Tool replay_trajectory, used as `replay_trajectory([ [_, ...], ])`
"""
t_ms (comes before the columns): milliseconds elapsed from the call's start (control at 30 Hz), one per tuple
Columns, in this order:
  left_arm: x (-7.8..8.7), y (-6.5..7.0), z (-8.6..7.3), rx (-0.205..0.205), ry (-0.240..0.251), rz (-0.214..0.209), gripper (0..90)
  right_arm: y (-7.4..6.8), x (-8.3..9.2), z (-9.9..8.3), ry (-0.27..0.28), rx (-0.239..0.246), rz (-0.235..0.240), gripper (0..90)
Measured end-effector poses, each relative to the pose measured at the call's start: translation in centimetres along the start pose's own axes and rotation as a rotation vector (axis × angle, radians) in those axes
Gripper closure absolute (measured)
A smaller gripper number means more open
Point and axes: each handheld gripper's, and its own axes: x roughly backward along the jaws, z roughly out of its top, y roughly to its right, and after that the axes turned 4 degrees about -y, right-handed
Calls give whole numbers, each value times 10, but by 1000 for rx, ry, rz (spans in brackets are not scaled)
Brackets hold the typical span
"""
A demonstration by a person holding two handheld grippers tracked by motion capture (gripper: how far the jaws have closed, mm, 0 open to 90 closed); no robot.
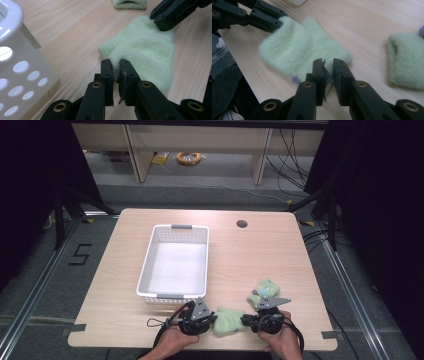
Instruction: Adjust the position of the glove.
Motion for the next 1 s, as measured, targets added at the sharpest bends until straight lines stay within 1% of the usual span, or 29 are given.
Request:
replay_trajectory([
  [67, 1, 0, 0, -1, -3, -10, 791, 1, 1, 0, -5, -13, 13, 764],
  [100, 2, -1, -1, 31, -7, -22, 723, 2, 4, 2, 21, -27, 13, 694],
  [133, 2, -1, -1, 31, -7, -22, 698, 2, 4, 2, 21, -27, 13, 694],
  [167, 5, -2, -1, 37, -3, -23, 677, 3, 14, 5, 57, -16, -6, 670],
  [200, 7, -2, -1, 52, -3, -23, 677, 3, 14, 5, 57, -16, -6, 670],
  [233, 15, -2, 0, 45, -3, -12, 631, 6, 26, 9, 90, 5, -36, 656],
  [267, 15, -2, 0, 45, -3, -12, 612, 6, 26, 9, 90, 5, -36, 656],
  [300, 21, -2, 1, 54, 2, -8, 612, 9, 32, 11, 115, 6, -57, 651],
  [333, 25, -3, 3, 53, 16, -6, 597, 16, 40, 11, 128, 21, -117, 647],
  [367, 30, -2, 4, 67, 23, -14, 580, 22, 45, 11, 136, 12, -132, 643],
  [400, 36, -2, 5, 60, 36, -14, 563, 34, 51, 9, 143, -19, -182, 634],
  [433, 36, -2, 5, 60, 36, -14, 554, 34, 51, 9, 143, -19, -182, 634],
  [467, 39, -2, 5, 68, 42, -23, 543, 46, 54, 7, 139, -54, -200, 627],
  [500, 41, -2, 5, 65, 40, -25, 543, 46, 54, 7, 139, -54, -200, 627],
  [533, 41, 0, 3, 106, 45, -41, 534, 50, 55, 6, 144, -68, -221, 625],
  [567, 43, 1, 1, 109, 31, -50, 500, 60, 53, 5, 144, -100, -226, 619],
  [600, 43, 0, 0, 103, 37, -49, 500, 60, 53, 5, 144, -100, -226, 619],
  [633, 43, 2, -2, 119, 31, -55, 472, 68, 53, 6, 138, -105, -235, 617],
  [667, 43, 3, -4, 135, 21, -54, 456, 71, 52, 7, 146, -116, -239, 616],
  [700, 44, 3, -5, 130, 16, -54, 444, 72, 51, 9, 139, -136, -241, 614],
  [733, 45, 4, -6, 138, 7, -57, 444, 72, 51, 9, 139, -136, -241, 614],
  [767, 45, 3, -8, 130, 3, -64, 429, 75, 50, 10, 127, -122, -246, 613],
  [800, 45, 4, -9, 137, 8, -64, 411, 77, 47, 13, 129, -129, -238, 614],
  [833, 45, 5, -11, 152, 1, -69, 396, 77, 44, 16, 119, -134, -240, 613],
  [867, 45, 5, -11, 152, 1, -69, 388, 77, 44, 16, 119, -134, -240, 613],
  [900, 46, 3, -12, 143, -11, -59, 388, 78, 41, 17, 119, -136, -227, 614],
  [933, 46, 4, -13, 162, -12, -63, 379, 80, 37, 19, 109, -114, -228, 613],
  [967, 48, 3, -14, 158, -12, -67, 368, 80, 31, 22, 92, -115, -235, 614],
  [1000, 49, 4, -15, 167, -16, -61, 363, 78, 29, 25, 68, -159, -221, 614],
])
